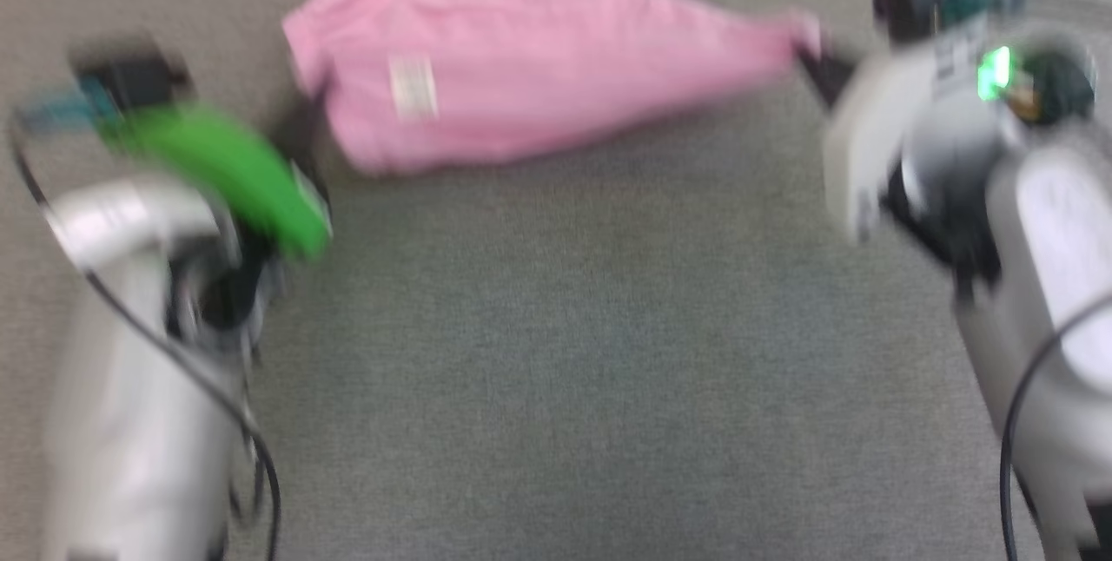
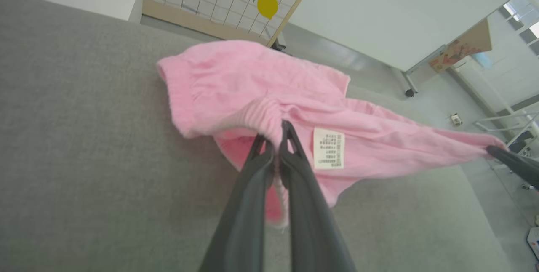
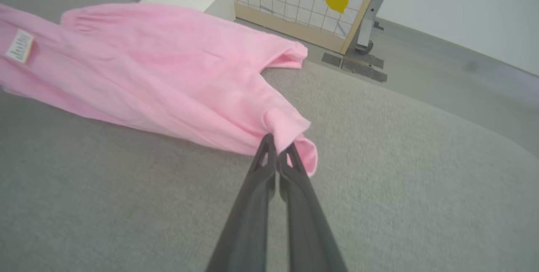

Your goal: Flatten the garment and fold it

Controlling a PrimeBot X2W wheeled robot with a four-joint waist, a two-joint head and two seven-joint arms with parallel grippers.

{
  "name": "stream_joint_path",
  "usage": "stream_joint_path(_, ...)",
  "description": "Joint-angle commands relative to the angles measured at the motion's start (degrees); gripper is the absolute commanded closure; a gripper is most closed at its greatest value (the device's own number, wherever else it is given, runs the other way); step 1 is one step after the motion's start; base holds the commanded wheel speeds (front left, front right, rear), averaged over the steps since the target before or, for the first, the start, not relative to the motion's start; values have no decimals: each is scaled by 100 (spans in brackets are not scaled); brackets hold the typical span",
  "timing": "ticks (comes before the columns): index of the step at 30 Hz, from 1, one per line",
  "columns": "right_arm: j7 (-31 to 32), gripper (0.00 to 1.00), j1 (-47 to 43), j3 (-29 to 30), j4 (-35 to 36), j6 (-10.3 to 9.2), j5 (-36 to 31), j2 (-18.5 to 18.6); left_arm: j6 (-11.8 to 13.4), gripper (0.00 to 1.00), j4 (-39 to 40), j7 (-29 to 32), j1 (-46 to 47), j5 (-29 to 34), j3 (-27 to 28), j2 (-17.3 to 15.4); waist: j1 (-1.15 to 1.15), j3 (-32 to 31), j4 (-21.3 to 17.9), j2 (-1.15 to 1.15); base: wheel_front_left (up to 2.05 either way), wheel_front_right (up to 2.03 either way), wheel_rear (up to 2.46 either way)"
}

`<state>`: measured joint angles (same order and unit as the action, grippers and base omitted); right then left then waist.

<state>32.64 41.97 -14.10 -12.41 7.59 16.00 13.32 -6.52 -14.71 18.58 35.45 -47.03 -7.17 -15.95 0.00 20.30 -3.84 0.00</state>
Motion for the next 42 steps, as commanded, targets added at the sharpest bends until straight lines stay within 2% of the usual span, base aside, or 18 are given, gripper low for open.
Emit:
stream_joint_path(1,168,100,-435,36,264,-10,144,113,-19,100,228,120,-473,-46,-52,-73,0,-505,61,0,0,0,0)
stream_joint_path(5,683,100,-1726,328,1093,-10,309,300,153,100,1013,479,-1810,-322,-118,-79,0,-803,71,0,0,0,0)
stream_joint_path(10,1224,100,-3109,769,1949,-10,248,200,544,100,1882,803,-3228,-535,-82,-155,0,-1047,74,0,0,0,0)
stream_joint_path(19,2191,100,-5352,1629,3004,-10,-99,-554,1173,100,2821,1280,-5077,-703,-180,-228,0,-1266,247,0,0,0,0)
stream_joint_path(23,2521,100,-5969,1848,3477,-10,-187,-788,1259,100,3182,1398,-5521,-840,-247,-188,0,-1299,318,0,0,0,0)
stream_joint_path(27,2449,100,-5977,1889,3796,-10,-251,-868,1090,100,3331,1175,-5482,-911,-311,20,0,-1333,377,0,0,0,0)
stream_joint_path(31,2118,100,-5486,1775,3797,-10,-337,-766,888,100,3216,752,-5080,-765,-334,243,0,-1353,427,0,0,0,0)
stream_joint_path(37,1677,100,-4308,1458,3290,-10,-419,-468,604,100,2796,246,-4183,-514,-412,529,0,-1233,551,0,0,0,0)
stream_joint_path(42,1327,100,-3133,1221,2548,-10,-416,-248,451,100,2253,-219,-3328,-399,-342,802,0,-1005,678,0,0,0,0)
